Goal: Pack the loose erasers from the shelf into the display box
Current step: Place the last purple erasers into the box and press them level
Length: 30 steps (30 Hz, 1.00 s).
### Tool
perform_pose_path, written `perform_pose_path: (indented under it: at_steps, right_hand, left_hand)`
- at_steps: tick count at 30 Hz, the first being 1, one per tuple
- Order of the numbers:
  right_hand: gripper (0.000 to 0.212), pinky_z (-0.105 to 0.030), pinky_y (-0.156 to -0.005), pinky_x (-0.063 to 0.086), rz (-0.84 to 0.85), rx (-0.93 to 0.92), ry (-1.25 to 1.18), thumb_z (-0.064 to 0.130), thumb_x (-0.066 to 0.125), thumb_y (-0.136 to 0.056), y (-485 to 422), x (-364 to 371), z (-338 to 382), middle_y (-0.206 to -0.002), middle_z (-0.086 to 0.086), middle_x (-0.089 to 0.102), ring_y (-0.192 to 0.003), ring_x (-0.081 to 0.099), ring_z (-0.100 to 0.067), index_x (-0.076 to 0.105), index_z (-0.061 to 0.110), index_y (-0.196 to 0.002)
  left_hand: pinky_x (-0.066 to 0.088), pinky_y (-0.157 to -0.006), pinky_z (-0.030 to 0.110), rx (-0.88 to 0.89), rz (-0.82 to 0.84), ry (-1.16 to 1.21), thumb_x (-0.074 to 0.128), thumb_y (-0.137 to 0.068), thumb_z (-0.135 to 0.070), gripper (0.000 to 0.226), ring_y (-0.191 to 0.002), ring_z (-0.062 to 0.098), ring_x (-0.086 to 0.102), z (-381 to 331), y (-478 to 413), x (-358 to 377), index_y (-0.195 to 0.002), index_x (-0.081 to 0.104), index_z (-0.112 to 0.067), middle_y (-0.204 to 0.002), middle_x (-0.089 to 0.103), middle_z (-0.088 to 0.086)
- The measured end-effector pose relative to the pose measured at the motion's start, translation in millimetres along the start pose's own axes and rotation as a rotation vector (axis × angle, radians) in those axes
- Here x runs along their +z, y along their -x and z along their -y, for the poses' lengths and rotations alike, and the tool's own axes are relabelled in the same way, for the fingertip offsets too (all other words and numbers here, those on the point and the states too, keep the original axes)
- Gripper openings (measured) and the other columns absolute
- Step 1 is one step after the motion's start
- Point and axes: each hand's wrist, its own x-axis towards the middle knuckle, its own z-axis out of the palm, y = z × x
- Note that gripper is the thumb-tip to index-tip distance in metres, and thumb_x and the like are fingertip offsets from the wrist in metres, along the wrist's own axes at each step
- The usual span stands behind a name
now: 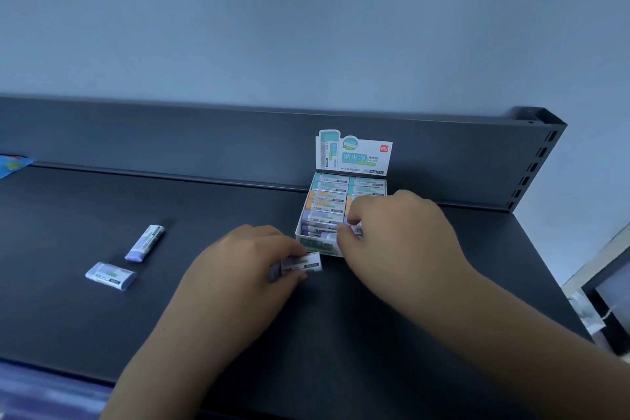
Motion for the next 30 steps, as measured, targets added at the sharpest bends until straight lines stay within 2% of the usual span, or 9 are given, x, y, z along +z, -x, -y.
perform_pose_path:
  at_steps: [2, 6, 12, 16, 19, 22, 24, 27, 30]
  right_hand:
    - [0.027, -0.036, -0.074, 0.034, 0.033, 0.013, 0.025, 0.047, 0.045, -0.094, -1.3, 1.4, 2.0, -0.095, 0.005, 0.069, -0.083, 0.051, -0.023, 0.062, 0.026, -0.096]
    - [0.029, -0.038, -0.088, 0.044, 0.147, 0.050, -0.148, 0.050, 0.049, -0.090, -5.8, 4.9, 9.5, -0.100, 0.009, 0.069, -0.094, 0.060, -0.020, 0.065, 0.028, -0.098]
    - [0.020, -0.036, -0.081, 0.053, 0.108, -0.024, -0.253, 0.043, 0.056, -0.089, -7.9, -3.7, -5.7, -0.094, 0.010, 0.070, -0.092, 0.063, -0.014, 0.069, 0.029, -0.095]
    - [0.019, -0.036, -0.079, 0.055, 0.242, -0.205, -0.318, 0.044, 0.061, -0.087, -4.7, -15.2, -8.9, -0.097, 0.009, 0.071, -0.092, 0.064, -0.013, 0.070, 0.039, -0.103]
    - [0.016, -0.038, -0.078, 0.054, 0.182, -0.289, -0.294, 0.042, 0.064, -0.088, -6.0, -16.0, -17.0, -0.094, 0.007, 0.071, -0.090, 0.064, -0.014, 0.071, 0.034, -0.100]
    - [0.013, -0.033, -0.076, 0.051, 0.104, -0.338, -0.399, 0.042, 0.073, -0.086, -6.7, -16.7, -30.4, -0.086, 0.010, 0.069, -0.083, 0.062, -0.007, 0.075, 0.031, -0.095]
    - [0.013, -0.028, -0.076, 0.050, 0.072, -0.304, -0.440, 0.039, 0.078, -0.082, -8.6, -19.5, -41.2, -0.083, 0.014, 0.067, -0.083, 0.061, -0.003, 0.076, 0.033, -0.094]
    - [0.015, -0.033, -0.074, 0.052, 0.030, -0.232, -0.359, 0.037, 0.078, -0.079, -11.7, -20.6, -57.0, -0.083, 0.015, 0.064, -0.081, 0.061, -0.004, 0.076, 0.035, -0.094]
    - [0.016, -0.039, -0.073, 0.054, 0.028, -0.212, -0.126, 0.035, 0.072, -0.082, -14.0, -20.8, -64.2, -0.086, 0.010, 0.061, -0.084, 0.060, -0.011, 0.075, 0.032, -0.097]
  left_hand:
    - [0.054, -0.075, 0.037, 0.001, 0.012, 0.007, 0.058, -0.077, -0.048, 0.031, -0.090, 0.010, 0.062, -0.7, -0.7, 0.8, -0.101, 0.076, -0.039, -0.092, 0.068, -0.019]
    - [0.054, -0.072, 0.039, 0.024, 0.010, 0.008, 0.054, -0.077, -0.050, 0.031, -0.087, 0.013, 0.063, -2.7, -4.9, 2.4, -0.097, 0.075, -0.038, -0.090, 0.068, -0.016]
    - [0.055, -0.065, 0.041, 0.063, -0.064, 0.001, 0.053, -0.077, -0.051, 0.030, -0.081, 0.013, 0.061, -10.4, -8.9, 2.7, -0.095, 0.073, -0.036, -0.086, 0.068, -0.016]
    - [0.055, -0.065, 0.042, 0.081, -0.132, 0.043, 0.060, -0.080, -0.048, 0.031, -0.082, 0.013, 0.062, -23.7, -12.5, -1.5, -0.107, 0.071, -0.036, -0.089, 0.070, -0.017]
    - [0.055, -0.067, 0.041, 0.093, -0.184, 0.081, 0.068, -0.079, -0.042, 0.035, -0.084, 0.010, 0.062, -33.1, -12.9, -6.4, -0.113, 0.069, -0.037, -0.090, 0.068, -0.021]
    - [0.056, -0.068, 0.040, 0.132, -0.218, 0.101, 0.070, -0.080, -0.039, 0.035, -0.086, 0.010, 0.062, -39.6, -14.9, -7.3, -0.114, 0.068, -0.036, -0.092, 0.067, -0.021]
    - [0.056, -0.074, 0.036, 0.116, -0.192, 0.110, 0.064, -0.082, -0.044, 0.038, -0.094, 0.007, 0.060, -41.7, -19.5, -6.4, -0.119, 0.065, -0.036, -0.100, 0.066, -0.022]
    - [0.054, -0.084, 0.033, 0.101, -0.068, -0.028, 0.054, -0.085, -0.052, 0.044, -0.106, 0.008, 0.057, -39.6, -24.3, -4.2, -0.125, 0.062, -0.034, -0.115, 0.064, -0.021]
    - [0.056, -0.080, 0.037, 0.155, 0.119, -0.236, 0.034, -0.088, -0.060, 0.048, -0.100, 0.013, 0.058, -38.8, -29.1, -2.4, -0.112, 0.066, -0.033, -0.112, 0.064, -0.017]
